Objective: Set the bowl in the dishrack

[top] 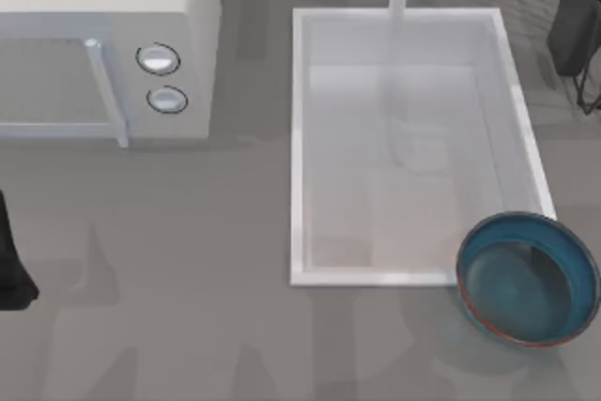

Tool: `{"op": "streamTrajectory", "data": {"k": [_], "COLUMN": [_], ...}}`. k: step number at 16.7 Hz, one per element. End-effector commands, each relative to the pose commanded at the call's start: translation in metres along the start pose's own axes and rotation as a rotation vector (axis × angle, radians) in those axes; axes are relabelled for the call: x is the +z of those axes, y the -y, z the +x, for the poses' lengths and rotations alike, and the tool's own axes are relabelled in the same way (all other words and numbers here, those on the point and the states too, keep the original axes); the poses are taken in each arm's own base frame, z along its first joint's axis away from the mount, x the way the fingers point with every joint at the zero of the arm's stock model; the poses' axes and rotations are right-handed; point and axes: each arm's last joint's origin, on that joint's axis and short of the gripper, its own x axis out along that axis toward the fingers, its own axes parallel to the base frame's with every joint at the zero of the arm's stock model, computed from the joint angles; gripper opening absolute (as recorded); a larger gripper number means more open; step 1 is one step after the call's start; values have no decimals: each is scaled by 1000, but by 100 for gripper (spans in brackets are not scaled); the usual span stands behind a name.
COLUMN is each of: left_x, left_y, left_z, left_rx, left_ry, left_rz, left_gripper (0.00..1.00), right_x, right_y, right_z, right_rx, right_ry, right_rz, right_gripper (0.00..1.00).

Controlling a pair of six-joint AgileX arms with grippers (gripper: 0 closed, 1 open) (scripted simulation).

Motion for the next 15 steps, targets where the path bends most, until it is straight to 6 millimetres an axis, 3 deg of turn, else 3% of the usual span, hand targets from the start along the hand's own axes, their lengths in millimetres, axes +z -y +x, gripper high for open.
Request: {"op": "streamTrajectory", "data": {"k": [4,8,11,15], "left_x": [0,0,0,0], "left_y": [0,0,0,0], "left_z": [0,0,0,0], "left_rx": [0,0,0,0], "left_ry": [0,0,0,0], "left_rz": [0,0,0,0], "left_gripper": [100,100,100,100], "right_x": [33,59,70,73], "right_y": [-14,-29,-37,-39], "right_z": [26,50,65,68], "right_rx": [-27,-65,-86,-91], "right_ry": [-370,-619,-722,-745], "right_rz": [9,8,5,4], "right_gripper": [100,100,100,100]}}
